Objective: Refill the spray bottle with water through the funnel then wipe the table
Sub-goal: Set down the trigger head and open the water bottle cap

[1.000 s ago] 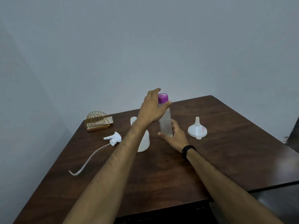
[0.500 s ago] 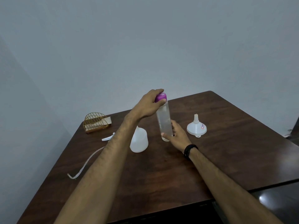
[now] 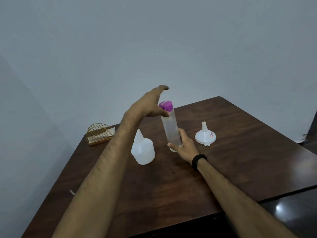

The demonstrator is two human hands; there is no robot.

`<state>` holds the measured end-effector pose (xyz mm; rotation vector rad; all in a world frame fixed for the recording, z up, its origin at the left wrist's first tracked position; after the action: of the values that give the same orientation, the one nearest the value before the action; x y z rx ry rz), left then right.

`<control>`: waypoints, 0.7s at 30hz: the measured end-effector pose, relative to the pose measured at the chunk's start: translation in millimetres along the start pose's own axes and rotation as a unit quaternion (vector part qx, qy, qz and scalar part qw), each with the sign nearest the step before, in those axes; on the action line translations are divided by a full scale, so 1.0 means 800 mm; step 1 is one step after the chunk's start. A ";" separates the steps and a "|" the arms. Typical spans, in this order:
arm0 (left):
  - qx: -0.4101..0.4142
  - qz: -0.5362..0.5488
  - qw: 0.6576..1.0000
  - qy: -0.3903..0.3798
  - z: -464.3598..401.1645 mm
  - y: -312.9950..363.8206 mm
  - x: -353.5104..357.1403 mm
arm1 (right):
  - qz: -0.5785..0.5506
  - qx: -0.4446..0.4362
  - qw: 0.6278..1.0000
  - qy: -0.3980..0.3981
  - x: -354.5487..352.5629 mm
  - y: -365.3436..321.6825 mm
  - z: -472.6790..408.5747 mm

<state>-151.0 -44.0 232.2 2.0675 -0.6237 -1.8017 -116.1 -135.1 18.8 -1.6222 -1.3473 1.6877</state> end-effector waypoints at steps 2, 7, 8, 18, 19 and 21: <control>0.010 -0.001 0.998 -0.057 -0.006 0.007 0.008 | 0.001 0.003 1.000 -0.002 0.000 -0.001 0.001; -0.031 -0.079 0.996 0.008 -0.014 0.003 -0.003 | 0.007 0.006 1.000 -0.001 -0.002 -0.002 0.004; -0.048 -0.107 0.992 0.037 -0.013 0.002 -0.011 | 0.009 0.005 1.000 0.002 -0.002 -0.002 0.004; -0.009 -0.100 0.995 -0.028 -0.024 0.008 0.004 | 0.004 0.002 1.000 0.006 -0.003 -0.002 0.005; -0.027 -0.106 0.994 -0.001 -0.023 0.004 -0.002 | 0.006 0.001 1.000 0.007 -0.003 -0.001 0.005; -0.042 -0.109 0.993 0.013 -0.023 -0.001 -0.005 | 0.009 0.004 1.000 0.007 -0.003 0.000 0.004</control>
<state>-132.7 -41.7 237.7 2.1691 -0.3186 -1.8780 -118.2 -138.0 19.3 -1.6434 -1.3207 1.6863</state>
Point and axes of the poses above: each hand's wrist, its own z-axis away from the middle knuckle, its own x-axis out of the palm, y = z × x, the point moved 9 cm from there along -z, towards the middle knuckle, and after that the axes turned 12 degrees about z, right-handed, at the moved point
